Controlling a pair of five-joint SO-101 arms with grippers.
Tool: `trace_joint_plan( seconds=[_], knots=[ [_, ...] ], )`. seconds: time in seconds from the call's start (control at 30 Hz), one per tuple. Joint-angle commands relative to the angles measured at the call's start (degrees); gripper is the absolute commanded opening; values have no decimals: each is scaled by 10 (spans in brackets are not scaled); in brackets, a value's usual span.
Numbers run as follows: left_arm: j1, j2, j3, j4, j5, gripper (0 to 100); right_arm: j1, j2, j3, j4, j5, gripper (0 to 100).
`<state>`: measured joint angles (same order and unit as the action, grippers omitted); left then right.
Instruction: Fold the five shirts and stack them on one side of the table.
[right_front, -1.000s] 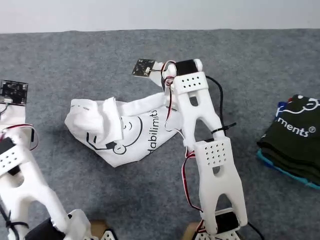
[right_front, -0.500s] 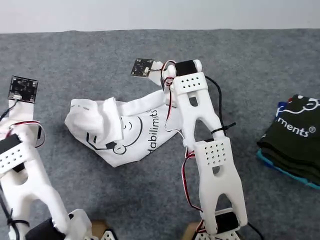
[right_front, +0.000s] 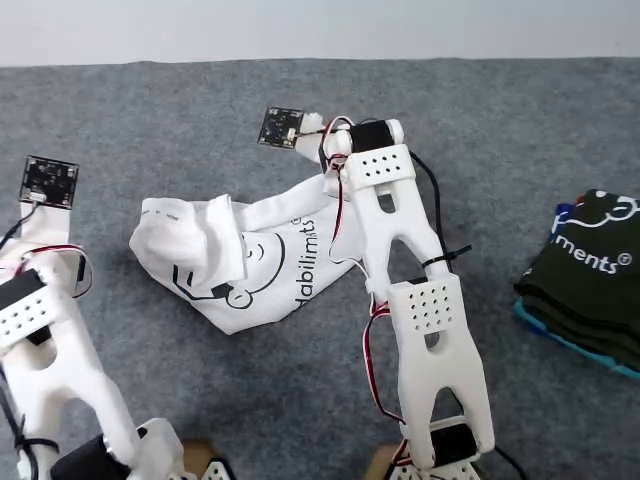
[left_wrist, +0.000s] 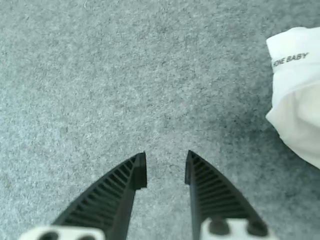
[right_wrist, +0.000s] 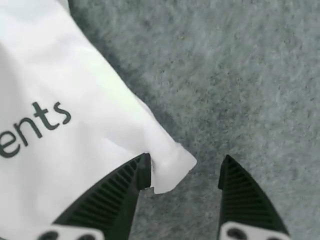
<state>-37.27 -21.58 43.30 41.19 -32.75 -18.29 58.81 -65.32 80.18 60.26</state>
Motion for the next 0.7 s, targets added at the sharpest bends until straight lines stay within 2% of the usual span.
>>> trace_joint_plan(
  seconds=[0.0,0.33,0.4,0.53,0.67],
  knots=[
    [3,-3,-3,-12,5,130,-11,-12,-30,-11,11,231],
    [0,-4,9,-13,5,130,-16,58,-30,-37,11,229],
    [0,-4,8,-13,5,130,-16,66,-30,-43,11,191],
    [0,-4,6,-13,5,130,-15,66,-30,-52,11,21],
    [2,-5,6,-13,5,130,-7,43,-30,-47,11,6]
  ],
)
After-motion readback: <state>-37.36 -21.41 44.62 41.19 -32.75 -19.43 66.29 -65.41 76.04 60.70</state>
